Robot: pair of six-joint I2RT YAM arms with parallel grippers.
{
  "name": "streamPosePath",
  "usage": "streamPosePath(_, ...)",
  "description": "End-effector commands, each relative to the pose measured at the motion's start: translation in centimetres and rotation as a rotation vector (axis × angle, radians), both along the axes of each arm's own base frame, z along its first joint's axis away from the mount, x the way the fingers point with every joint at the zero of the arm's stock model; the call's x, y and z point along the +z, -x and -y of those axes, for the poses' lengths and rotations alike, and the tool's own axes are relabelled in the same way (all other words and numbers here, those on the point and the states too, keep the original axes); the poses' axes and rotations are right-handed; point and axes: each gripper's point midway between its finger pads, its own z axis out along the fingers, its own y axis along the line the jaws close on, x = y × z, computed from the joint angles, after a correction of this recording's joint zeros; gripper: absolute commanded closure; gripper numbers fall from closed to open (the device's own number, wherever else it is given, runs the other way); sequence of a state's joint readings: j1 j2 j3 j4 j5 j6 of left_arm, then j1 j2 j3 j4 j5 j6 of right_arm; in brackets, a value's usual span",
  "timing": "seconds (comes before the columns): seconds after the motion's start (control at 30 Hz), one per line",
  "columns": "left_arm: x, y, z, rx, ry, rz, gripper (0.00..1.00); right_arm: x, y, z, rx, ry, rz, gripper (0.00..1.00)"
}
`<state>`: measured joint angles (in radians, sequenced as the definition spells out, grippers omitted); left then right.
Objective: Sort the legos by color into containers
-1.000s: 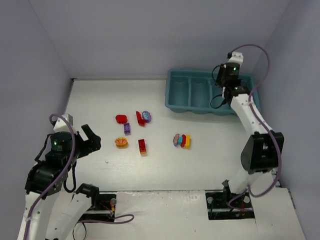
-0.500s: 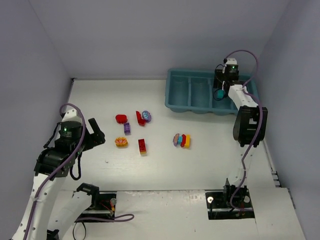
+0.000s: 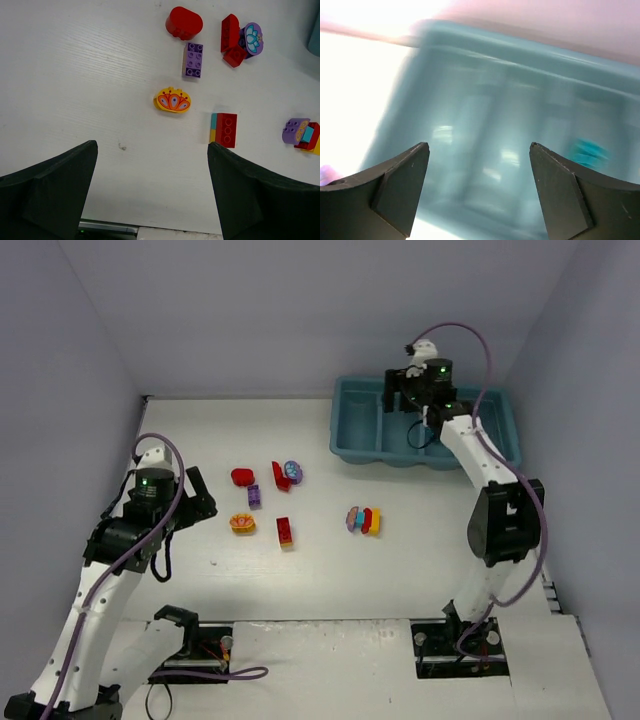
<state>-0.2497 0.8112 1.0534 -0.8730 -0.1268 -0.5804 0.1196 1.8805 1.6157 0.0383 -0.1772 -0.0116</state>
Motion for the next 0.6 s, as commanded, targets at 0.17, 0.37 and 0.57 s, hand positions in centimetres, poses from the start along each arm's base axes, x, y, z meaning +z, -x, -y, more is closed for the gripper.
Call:
streamPosePath(0.17,1.0,-2.5,1.1,-0.010,0.038,0.069,0.16,1.6,12.9,-18.9,0.482,-0.116,-0.010,0.21)
streamPosePath(0.37,-1.4,-3.3,2.0,0.002,0.079,0.013,0.16,-2.7,20.6,-26.0,0.649,-0.141,-0.153,0.21)
streamPosePath(0.57,-0.8,-2.8,1.6,0.025,0.082,0.025,0.16,-5.0,22.5,-29.6,0.624,-0.066,-0.163,0.20)
